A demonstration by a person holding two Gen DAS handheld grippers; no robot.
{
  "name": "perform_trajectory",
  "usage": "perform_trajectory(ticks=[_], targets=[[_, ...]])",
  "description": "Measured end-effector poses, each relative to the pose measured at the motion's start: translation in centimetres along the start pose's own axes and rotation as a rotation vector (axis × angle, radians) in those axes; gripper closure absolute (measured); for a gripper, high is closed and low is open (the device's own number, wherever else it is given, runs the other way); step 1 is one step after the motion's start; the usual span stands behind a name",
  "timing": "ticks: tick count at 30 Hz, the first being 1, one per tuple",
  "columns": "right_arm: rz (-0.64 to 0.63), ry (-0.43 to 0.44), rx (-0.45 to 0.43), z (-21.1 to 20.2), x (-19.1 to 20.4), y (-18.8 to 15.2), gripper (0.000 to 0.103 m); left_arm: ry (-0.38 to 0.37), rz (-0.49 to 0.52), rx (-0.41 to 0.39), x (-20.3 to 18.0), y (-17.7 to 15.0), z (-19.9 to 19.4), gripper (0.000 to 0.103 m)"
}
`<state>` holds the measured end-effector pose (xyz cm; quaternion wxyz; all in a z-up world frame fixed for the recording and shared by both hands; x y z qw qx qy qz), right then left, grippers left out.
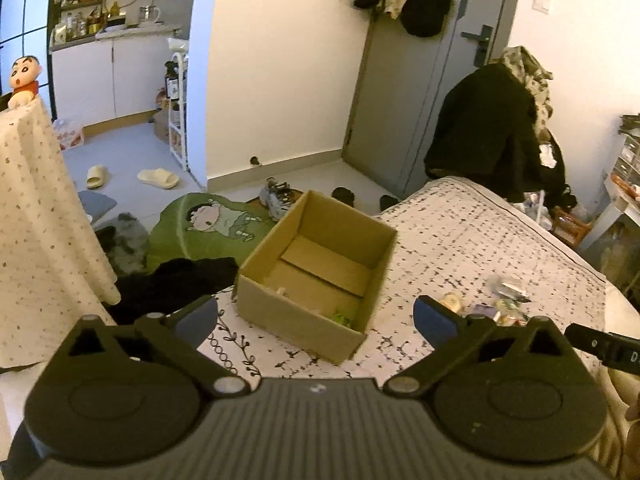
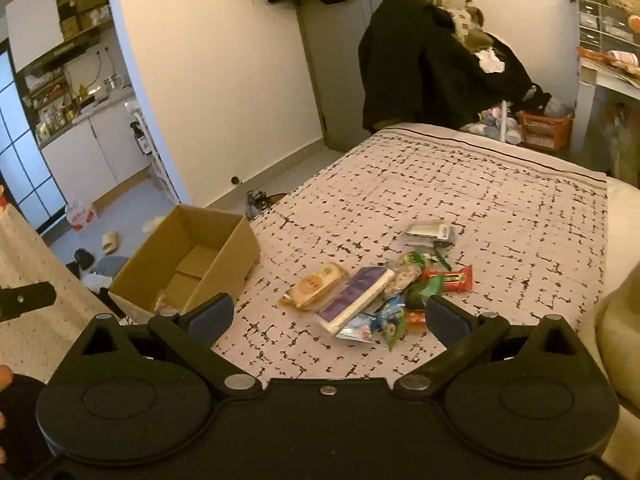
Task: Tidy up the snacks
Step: 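Move both open grippers back over the snack pile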
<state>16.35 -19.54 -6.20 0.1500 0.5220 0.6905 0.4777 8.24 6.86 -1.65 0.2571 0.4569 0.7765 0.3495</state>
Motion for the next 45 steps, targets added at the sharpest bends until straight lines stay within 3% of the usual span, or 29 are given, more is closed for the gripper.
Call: perform_trajectory(ticks=[7, 17, 33, 45], targets=[[0.049, -0.002, -0.032, -0.9, -2.2, 0.7, 0.0, -0.028, -0.004, -0.021, -0.3, 0.2, -1.0, 0.0], [0.085, -0.026, 0.005, -0.8, -4.4, 0.7, 0.0, -0.057, -0.006, -0.004, -1.5, -0.8, -0.5, 0.0], [-0.023, -0.046, 0.069, 2.0, -4.2, 1.7, 0.0, -0.114, -0.037, 0.103, -4.2, -2.4, 3.7, 0.0], [0.009, -0.062, 0.145, 4.8, -5.9, 2.0, 0.0, -0.114, -0.043, 0.183, -7.3, -4.0, 7.6, 0.0]])
Point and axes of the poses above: each gripper's, at about its wrist camera, not at the fingertips, and z roughly the way its jaws point, x to its left, y to its top, the point moved 3 cm from there along z, roughly the way its jaws point, and after that the axes turned 6 degrees about y, right-handed, at the moved point
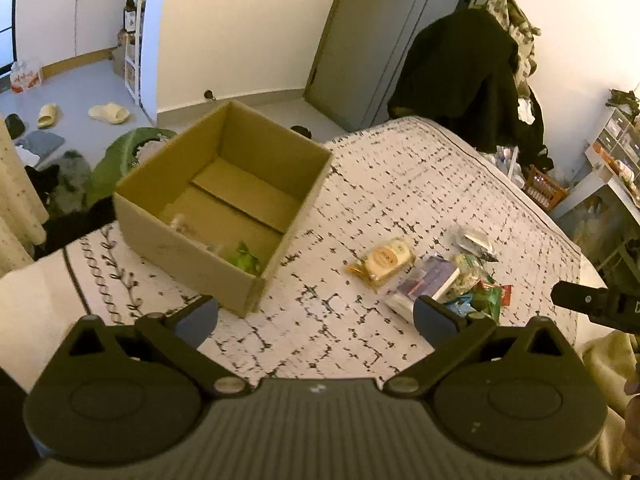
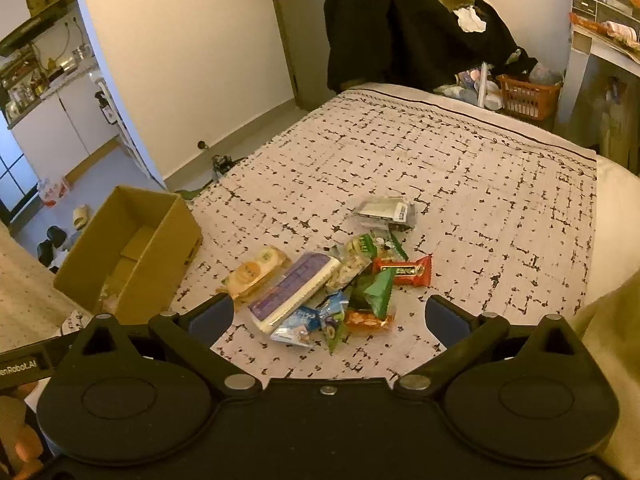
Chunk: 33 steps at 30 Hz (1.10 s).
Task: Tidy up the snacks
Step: 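Move both open grippers back over the snack pile, then grasp the long purple-wrapped bar with the left gripper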
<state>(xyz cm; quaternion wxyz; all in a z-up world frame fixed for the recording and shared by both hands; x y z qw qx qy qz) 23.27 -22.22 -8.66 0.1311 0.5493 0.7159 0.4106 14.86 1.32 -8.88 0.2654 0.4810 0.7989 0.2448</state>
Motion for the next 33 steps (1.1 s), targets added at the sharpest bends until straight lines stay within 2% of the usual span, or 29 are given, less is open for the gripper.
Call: perform_trajectory(ticks=[5, 8, 13, 16, 18, 21, 23, 26, 30, 33], targets=[[0.053, -0.027, 0.033, 1.4, -1.3, 0.2, 0.0, -0.017, 0.003, 0.019, -1.3, 0.0, 1.9, 0.0], [0.046, -0.042, 0.037, 1.9, -1.7, 0.1, 0.0, -0.026, 0.019, 0.003, -2.2, 0.1, 2.8, 0.0], [0.056, -0.056, 0.026, 2.6, -2.4, 0.1, 0.001, -0.081, 0.125, -0.052, -4.8, 0.3, 4.3, 0.004], [0.076, -0.039, 0.039, 3.1, -2.8, 0.2, 0.008, -0.105, 0.152, -0.063, -6.0, 0.6, 5.2, 0.009], [0.09, -0.033, 0.051, 3.5, -3.0, 0.1, 0.018, -0.129, 0.16, -0.047, -6.7, 0.7, 6.1, 0.012], [0.099, -0.024, 0.085, 4.4, -3.1, -0.3, 0.032, -0.145, 0.199, -0.027, -7.9, 0.7, 7.4, 0.023], [0.09, -0.024, 0.112, 5.3, -3.1, -0.5, 0.038, -0.162, 0.215, -0.002, -8.5, 0.6, 8.5, 0.032], [0.058, -0.032, 0.142, 6.3, -3.0, -0.7, 0.043, -0.188, 0.221, 0.055, -8.9, 0.3, 10.0, 0.041], [0.064, -0.008, 0.174, 7.0, -3.0, -1.1, 0.05, -0.244, 0.264, 0.06, -9.8, -0.4, 11.4, 0.041], [0.042, -0.003, 0.189, 7.6, -2.6, -1.3, 0.051, -0.265, 0.241, 0.084, -9.7, -1.1, 12.6, 0.041]])
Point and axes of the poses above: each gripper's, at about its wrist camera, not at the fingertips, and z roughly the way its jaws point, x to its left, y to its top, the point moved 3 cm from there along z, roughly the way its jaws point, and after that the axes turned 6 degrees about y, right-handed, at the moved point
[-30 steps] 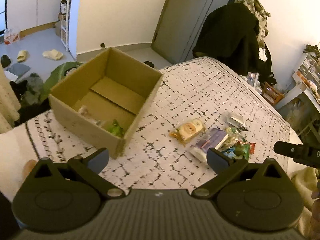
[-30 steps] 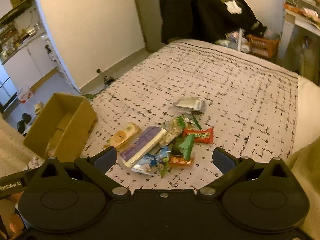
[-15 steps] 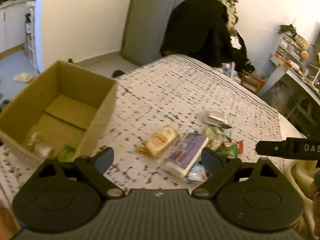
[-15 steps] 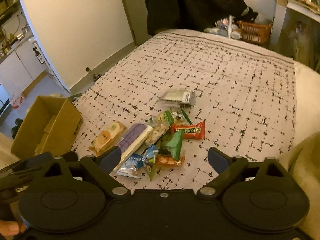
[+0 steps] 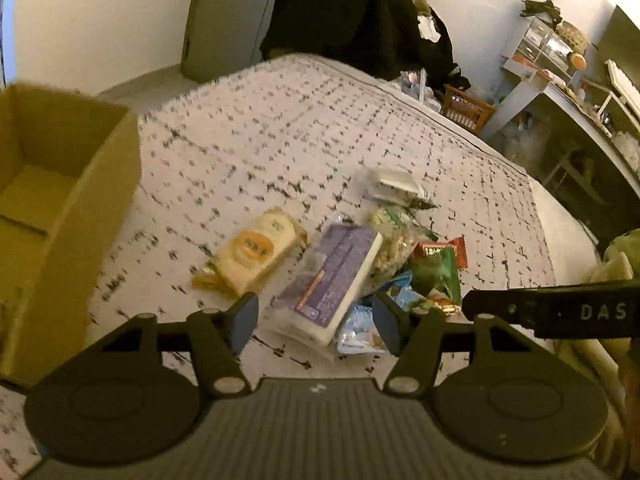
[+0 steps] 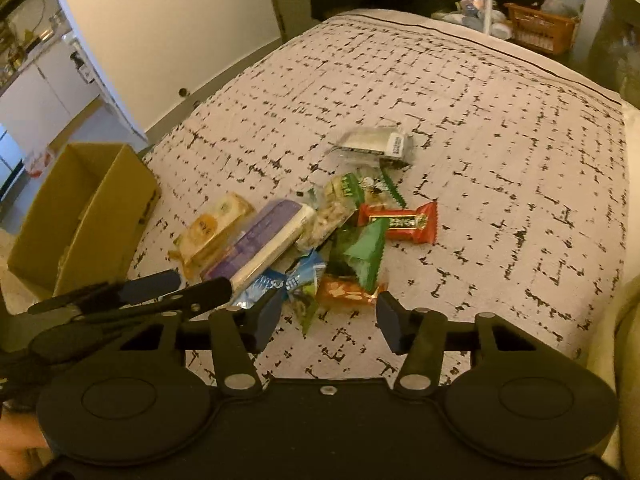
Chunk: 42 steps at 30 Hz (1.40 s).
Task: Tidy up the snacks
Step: 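Grasp the long purple-wrapped bar with the left gripper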
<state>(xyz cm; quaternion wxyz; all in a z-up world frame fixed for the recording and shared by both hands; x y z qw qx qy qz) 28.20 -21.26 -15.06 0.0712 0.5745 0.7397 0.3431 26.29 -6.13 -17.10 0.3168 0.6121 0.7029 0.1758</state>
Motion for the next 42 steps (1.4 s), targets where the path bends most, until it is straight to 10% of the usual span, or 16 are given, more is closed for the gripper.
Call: perform_trajectory(ticks=[11, 16, 20, 36, 42], targets=[[-0.087, 0.002, 0.087, 3.7, 1.1, -0.4, 0.069, -0.002, -0.03, 0.011, 0.2, -0.5, 2.3, 0.041], [-0.095, 0.021, 0.101, 4.2, 1.2, -0.8, 0.094, 0.002, -0.055, 0.011, 1.0, -0.5, 3.1, 0.042], [-0.102, 0.023, 0.106, 3.9, 1.4, -1.0, 0.103, -0.01, -0.018, -0.014, 0.7, -0.3, 2.8, 0.06], [-0.109, 0.036, -0.004, 0.1, 3.1, -0.2, 0.103, 0.0, -0.007, -0.057, 1.0, -1.1, -1.3, 0.103], [-0.111, 0.061, -0.041, -1.6, 4.7, -0.3, 0.103, 0.002, 0.0, -0.096, 0.5, -1.0, -4.3, 0.103]])
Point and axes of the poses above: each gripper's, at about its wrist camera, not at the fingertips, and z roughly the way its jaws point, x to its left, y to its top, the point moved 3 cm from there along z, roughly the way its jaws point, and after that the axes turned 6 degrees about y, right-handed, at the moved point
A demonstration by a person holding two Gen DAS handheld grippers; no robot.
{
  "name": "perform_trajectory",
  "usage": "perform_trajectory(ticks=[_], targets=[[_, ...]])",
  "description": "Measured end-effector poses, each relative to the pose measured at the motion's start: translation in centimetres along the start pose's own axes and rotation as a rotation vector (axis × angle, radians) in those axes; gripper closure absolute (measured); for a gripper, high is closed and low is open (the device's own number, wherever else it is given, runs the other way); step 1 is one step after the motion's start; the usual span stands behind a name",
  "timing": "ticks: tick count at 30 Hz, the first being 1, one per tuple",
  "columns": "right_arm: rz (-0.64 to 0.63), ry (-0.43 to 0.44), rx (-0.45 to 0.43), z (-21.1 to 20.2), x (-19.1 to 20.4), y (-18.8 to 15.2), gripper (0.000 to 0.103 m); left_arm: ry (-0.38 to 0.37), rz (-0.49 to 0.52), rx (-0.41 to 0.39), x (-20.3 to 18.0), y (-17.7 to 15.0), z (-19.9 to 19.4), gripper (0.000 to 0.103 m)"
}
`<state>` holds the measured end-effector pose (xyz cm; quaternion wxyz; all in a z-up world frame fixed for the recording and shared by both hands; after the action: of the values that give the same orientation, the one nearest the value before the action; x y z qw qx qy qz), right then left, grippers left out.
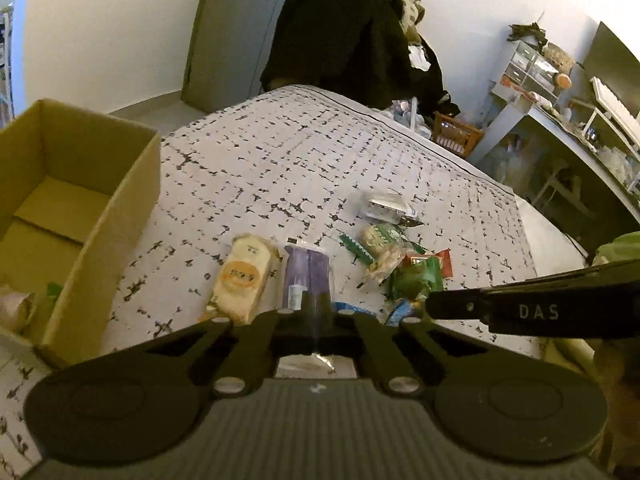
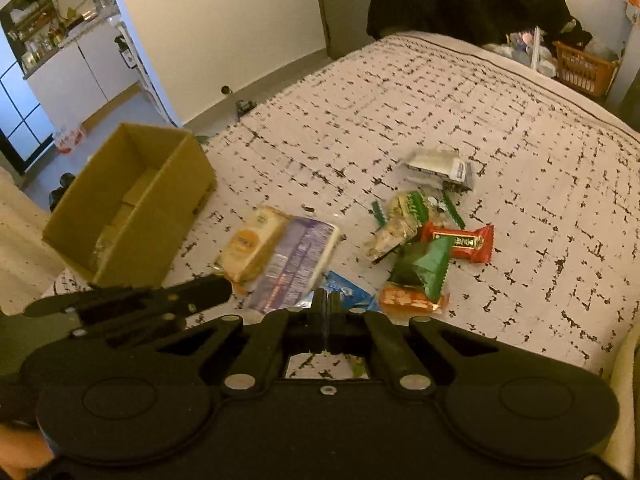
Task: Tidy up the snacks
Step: 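Grasp the long purple-wrapped bar with the left gripper, then grasp the small blue packet with the right gripper while the left holds the purple bar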
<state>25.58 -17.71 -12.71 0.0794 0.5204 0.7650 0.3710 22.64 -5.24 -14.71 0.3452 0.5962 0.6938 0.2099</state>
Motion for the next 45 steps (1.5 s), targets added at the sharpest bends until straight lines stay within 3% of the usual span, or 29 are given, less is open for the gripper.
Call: perform_trajectory(ticks=[6, 13, 15, 17, 19, 28, 29, 30, 32, 41, 44, 45], targets=[[0.016, -0.029, -0.013, -0.8, -0.3, -0.1, 0.103, 0.039, -0.059, 0.043, 1.5, -0.3, 0.0, 0.103], [0.024, -0.034, -0.014, -0.5, -0.6, 0.0, 0.103, 0.046, -0.092, 0.095, 1.4, 0.2, 0.9, 0.094], [0.024, -0.032, -0.012, -0.4, -0.7, 0.0, 0.103, 0.044, -0.084, 0.108, 1.0, 0.2, 1.5, 0.089], [0.029, -0.029, -0.009, -0.3, -1.0, 0.0, 0.103, 0.05, -0.083, 0.117, 0.7, 0.2, 2.2, 0.067], [0.038, -0.025, -0.009, -0.2, -1.3, 0.0, 0.103, 0.049, -0.094, 0.106, 0.6, 0.2, 2.6, 0.057], [0.067, -0.017, 0.046, 0.9, -2.8, -0.2, 0.1, 0.041, -0.121, 0.149, 0.1, 0.0, 5.7, 0.056], [0.058, -0.03, 0.067, 1.3, -2.8, -0.3, 0.093, 0.043, -0.12, 0.152, 0.1, 0.1, 6.0, 0.056], [0.042, -0.041, 0.083, 1.7, -2.7, -0.4, 0.073, 0.046, -0.119, 0.154, 0.0, 0.1, 6.3, 0.056], [-0.002, -0.079, 0.09, 2.2, -2.6, -0.6, 0.05, 0.051, -0.124, 0.163, 0.0, 0.0, 6.8, 0.056], [-0.071, -0.082, 0.165, 5.3, -2.4, -1.7, 0.053, 0.065, -0.156, 0.197, 0.4, -0.4, 8.6, 0.057], [-0.11, -0.084, 0.191, 6.3, -2.1, -2.4, 0.066, 0.069, -0.13, 0.191, 0.3, -0.6, 8.4, 0.063], [-0.107, -0.074, 0.199, 6.4, -2.1, -2.5, 0.078, 0.077, -0.115, 0.19, 0.3, -0.7, 8.3, 0.064]])
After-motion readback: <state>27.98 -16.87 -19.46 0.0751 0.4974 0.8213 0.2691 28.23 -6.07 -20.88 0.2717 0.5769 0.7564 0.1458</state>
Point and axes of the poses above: each gripper's, at about its wrist camera, not at the fingertips, and z roughly the way its jaws point, x to its left, y to its top, the point moved 3 cm from there along z, roughly the way its jaws point, and after that the axes turned 6 degrees about y, right-handed, at the moved point
